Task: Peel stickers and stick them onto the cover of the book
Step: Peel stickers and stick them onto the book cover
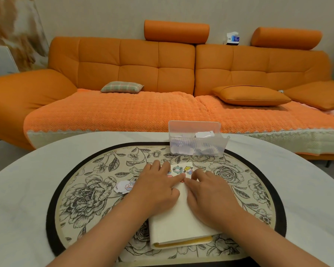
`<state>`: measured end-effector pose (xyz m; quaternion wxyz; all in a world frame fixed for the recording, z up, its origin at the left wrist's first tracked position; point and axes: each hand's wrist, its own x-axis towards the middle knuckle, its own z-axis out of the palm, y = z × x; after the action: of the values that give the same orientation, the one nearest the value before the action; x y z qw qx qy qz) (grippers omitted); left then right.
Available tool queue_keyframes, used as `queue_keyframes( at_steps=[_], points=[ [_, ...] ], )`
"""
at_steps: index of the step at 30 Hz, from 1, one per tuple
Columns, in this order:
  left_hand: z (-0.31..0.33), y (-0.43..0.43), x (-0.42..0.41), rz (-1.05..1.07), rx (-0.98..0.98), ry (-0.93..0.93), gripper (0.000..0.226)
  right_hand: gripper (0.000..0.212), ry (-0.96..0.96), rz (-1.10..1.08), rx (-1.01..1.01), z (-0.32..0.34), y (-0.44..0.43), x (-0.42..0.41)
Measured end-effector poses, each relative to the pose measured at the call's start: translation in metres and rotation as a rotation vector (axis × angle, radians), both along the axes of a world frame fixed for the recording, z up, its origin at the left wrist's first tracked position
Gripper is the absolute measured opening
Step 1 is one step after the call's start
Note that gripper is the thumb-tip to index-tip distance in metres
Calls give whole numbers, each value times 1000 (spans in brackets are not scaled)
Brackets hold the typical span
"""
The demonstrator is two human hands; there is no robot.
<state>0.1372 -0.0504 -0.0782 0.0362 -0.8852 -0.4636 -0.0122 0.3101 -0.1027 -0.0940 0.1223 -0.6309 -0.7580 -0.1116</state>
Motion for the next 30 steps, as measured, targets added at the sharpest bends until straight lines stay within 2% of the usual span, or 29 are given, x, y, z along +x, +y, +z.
queue_keyframes(
  at_steps=[4,9,12,14,16,17,22,27,30],
  points=[
    [-1,-8,2,2,73,-2,88,42,-3,4,-13,-2,2,0],
    [-1,-14,5,52,59,-28,96,54,-27,11,-67,4,6,0],
    [1,-17,3,34,43,-55,91,60,-31,25,-135,6,8,2],
    [1,-18,0,4,48,-79,76,62,-15,31,-154,8,7,3],
    [0,-17,-4,-3,25,-100,58,60,-5,39,-163,8,7,4],
    [0,-17,-6,5,4,-99,57,58,4,40,-168,8,7,5],
    [1,-22,-2,44,-30,-86,88,57,5,20,-166,6,2,5],
    [4,-27,5,66,-1,-57,90,39,-48,-7,-68,5,-5,8],
    [8,-29,6,66,-8,-55,87,38,-91,10,-69,9,-8,10]
  ],
)
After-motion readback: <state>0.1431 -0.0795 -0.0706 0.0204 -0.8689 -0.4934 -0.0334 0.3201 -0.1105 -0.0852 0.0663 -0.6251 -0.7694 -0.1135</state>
